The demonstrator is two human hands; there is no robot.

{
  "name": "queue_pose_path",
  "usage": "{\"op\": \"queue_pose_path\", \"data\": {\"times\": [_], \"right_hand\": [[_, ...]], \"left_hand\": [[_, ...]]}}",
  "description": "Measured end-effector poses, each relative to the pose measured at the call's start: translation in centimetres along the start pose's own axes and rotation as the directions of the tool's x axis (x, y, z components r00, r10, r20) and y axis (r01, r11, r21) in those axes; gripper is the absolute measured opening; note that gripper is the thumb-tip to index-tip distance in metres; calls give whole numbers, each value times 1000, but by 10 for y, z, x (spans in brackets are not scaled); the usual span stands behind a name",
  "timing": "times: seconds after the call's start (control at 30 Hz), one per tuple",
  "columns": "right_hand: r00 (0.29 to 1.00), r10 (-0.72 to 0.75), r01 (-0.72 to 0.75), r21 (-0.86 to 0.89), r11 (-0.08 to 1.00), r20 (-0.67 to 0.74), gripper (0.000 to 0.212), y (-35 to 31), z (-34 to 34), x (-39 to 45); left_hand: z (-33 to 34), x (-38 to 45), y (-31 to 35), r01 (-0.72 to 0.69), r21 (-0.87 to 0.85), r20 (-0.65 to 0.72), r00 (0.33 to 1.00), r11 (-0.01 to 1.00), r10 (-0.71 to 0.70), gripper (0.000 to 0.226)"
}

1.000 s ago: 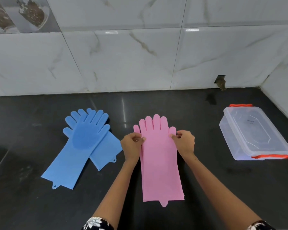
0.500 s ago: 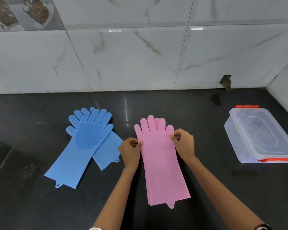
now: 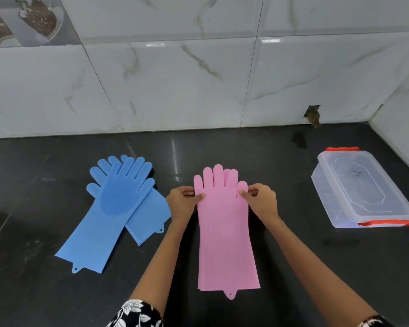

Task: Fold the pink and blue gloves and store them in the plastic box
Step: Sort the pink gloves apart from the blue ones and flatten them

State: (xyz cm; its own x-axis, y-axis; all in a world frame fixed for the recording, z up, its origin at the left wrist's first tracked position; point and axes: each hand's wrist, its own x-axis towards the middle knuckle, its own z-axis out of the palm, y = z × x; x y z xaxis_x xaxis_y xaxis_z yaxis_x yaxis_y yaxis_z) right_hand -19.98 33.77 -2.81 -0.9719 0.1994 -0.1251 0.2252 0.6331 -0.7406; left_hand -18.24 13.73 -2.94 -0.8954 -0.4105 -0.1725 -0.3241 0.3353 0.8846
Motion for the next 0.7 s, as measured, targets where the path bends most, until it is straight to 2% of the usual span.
{"op": "queue_pose_path", "data": {"times": [0.13, 0.23, 0.33, 0.47, 0.63, 0.7], "right_hand": [[1000, 1, -1, -14, 1000, 25, 28, -4, -3, 9], [999, -8, 10, -47, 999, 51, 27, -7, -5, 21], [998, -35, 37, -58, 998, 46, 37, -18, -5, 37], [992, -49, 60, -95, 994, 112, 42, -33, -1, 57], [992, -73, 82, -87, 993, 103, 10, -40, 8, 68], [992, -85, 92, -74, 993, 98, 7, -41, 10, 70]], "left_hand": [[5, 4, 9, -51, 45, -10, 999, 998, 52, 28], [8, 2, 8, -70, 72, -29, 997, 995, 72, 30], [12, -3, 6, -155, 89, -60, 985, 984, 161, 33], [14, -8, 3, -232, 67, -19, 972, 970, 234, 29], [11, -7, -1, -244, 36, -12, 970, 969, 244, 32], [12, -7, -1, -234, 34, -18, 972, 972, 234, 30]]}}
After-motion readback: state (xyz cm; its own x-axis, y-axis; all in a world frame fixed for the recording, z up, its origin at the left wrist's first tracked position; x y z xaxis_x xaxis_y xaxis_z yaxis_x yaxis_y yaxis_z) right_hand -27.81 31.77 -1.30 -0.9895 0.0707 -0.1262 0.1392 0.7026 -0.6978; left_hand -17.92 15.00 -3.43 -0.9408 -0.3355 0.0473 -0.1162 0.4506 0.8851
